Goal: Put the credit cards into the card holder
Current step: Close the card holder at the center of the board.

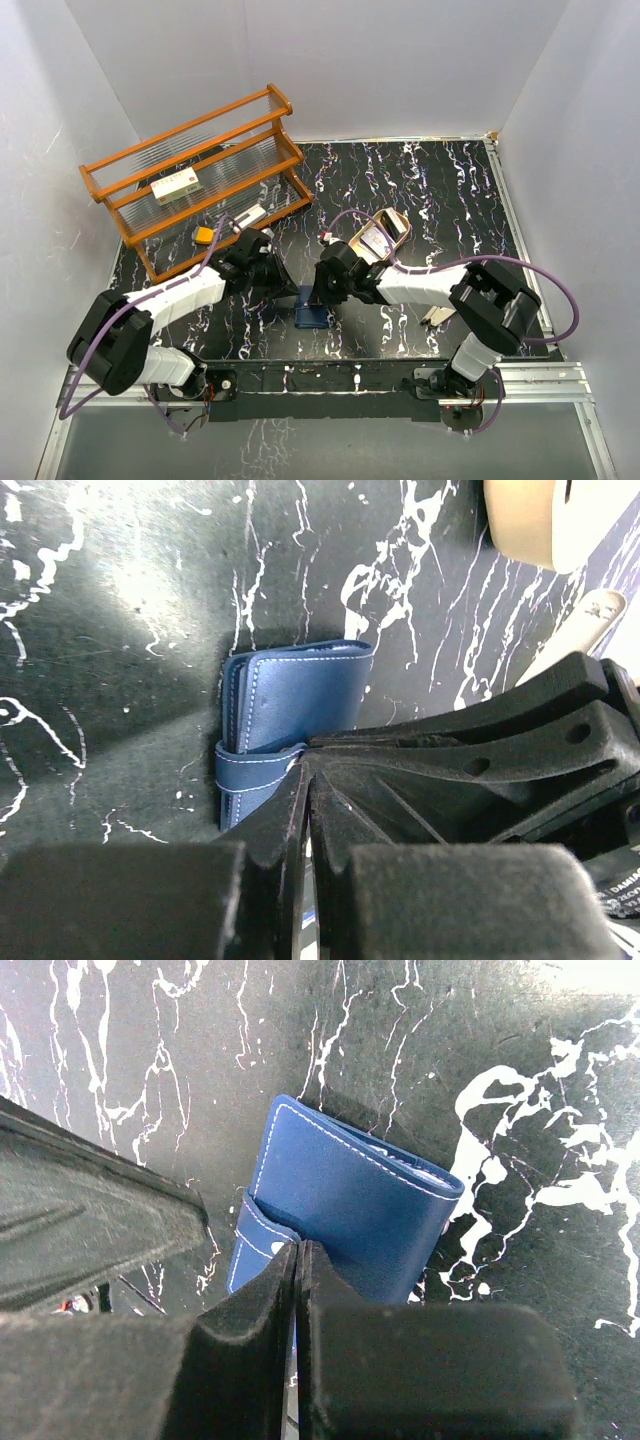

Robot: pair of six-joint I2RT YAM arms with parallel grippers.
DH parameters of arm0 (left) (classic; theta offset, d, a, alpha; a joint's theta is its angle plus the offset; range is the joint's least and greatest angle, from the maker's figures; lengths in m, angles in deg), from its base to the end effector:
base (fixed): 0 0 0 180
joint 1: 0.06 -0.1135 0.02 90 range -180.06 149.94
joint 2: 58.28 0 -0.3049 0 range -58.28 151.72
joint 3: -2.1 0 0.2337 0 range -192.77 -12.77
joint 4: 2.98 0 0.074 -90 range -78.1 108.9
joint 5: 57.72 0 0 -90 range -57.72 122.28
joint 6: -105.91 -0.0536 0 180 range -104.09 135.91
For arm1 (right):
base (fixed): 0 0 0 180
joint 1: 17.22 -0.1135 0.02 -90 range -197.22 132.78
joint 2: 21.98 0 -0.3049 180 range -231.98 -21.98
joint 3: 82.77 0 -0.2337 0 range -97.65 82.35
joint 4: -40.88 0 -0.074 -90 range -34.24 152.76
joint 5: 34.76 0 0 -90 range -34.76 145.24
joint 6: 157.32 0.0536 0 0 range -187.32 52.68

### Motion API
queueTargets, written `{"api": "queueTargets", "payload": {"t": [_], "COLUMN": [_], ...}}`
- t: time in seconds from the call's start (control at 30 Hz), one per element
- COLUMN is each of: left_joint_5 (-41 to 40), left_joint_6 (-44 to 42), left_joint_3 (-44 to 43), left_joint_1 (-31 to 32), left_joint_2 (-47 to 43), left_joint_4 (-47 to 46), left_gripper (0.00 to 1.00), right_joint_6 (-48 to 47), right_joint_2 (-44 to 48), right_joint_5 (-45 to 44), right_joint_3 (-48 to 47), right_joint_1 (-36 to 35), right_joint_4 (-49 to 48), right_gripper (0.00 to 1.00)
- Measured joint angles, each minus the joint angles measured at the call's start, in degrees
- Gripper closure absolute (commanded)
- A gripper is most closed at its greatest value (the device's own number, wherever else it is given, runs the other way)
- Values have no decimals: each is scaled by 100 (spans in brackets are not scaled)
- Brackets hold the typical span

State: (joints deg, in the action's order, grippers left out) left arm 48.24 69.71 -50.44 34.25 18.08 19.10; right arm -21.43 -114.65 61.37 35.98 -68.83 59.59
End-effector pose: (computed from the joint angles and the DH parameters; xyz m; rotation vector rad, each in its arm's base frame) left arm 0.1976 -0.1527 0.2253 -0.2942 2.5844 -0.9931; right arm 0.1913 0.2506 0.1985 -0.1831 2.6372 0.8140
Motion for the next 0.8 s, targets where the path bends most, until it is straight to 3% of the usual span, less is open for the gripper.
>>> {"api": "queueTargets", "payload": {"t": [0.4,0.8], "left_joint_5": [566,525], "left_joint_6": [157,155], "left_joint_3": [297,295], "left_joint_1": [109,125], "left_joint_2": [632,691], "left_joint_4": [-824,-907], "left_gripper": [100,100], "right_joint_6": [151,223], "right_joint_2": [-70,-81], "right_joint_5": [219,223], "right_joint_3": [-26,-24], "right_joint_1": [79,87], "right_joint_4": [13,15], "right_gripper": [100,100]}}
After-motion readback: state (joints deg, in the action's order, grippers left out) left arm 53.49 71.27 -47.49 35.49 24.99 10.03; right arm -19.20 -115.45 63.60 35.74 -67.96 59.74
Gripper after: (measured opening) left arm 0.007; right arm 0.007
